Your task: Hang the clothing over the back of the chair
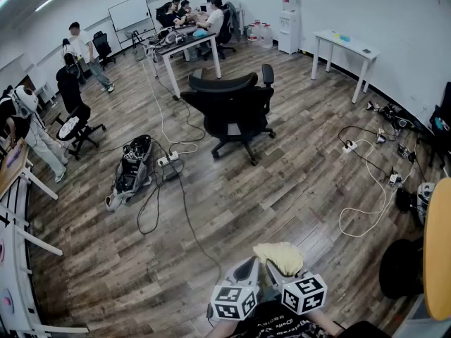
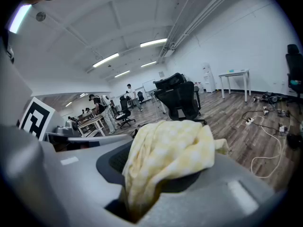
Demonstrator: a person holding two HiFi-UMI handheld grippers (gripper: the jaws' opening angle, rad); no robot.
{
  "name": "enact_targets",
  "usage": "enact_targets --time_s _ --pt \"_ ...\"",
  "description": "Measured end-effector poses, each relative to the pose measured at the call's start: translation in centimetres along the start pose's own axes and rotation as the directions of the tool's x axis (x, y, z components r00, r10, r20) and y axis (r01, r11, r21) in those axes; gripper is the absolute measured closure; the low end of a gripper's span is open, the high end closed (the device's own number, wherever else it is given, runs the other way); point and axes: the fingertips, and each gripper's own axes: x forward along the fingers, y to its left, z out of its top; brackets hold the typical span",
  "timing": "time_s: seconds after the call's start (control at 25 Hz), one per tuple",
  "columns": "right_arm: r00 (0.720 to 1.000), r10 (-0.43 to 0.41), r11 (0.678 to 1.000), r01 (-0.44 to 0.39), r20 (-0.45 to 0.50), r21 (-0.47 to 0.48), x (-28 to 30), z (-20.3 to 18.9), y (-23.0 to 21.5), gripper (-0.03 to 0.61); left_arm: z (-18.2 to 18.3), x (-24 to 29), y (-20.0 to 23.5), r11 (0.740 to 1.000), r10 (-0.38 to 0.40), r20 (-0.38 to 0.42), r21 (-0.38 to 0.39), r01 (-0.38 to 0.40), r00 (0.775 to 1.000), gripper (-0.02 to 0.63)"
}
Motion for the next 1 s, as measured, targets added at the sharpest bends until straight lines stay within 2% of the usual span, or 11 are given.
enact_targets --time_s 0.52,1.0 --pt "0.999 0.031 0.999 -0.031 -0.008 0.031 2.6 2.2 -2.8 0.443 1.2 3.4 0.5 1.0 0.019 -0.023 0.008 -0.018 1.0 0.603" --pt "0.997 0.062 0.998 -0.062 -0.038 -0.012 5.2 5.0 -6.6 0.442 3.6 8.6 1.0 0.998 0.052 -0.019 0.02 -0.052 0.998 0.603"
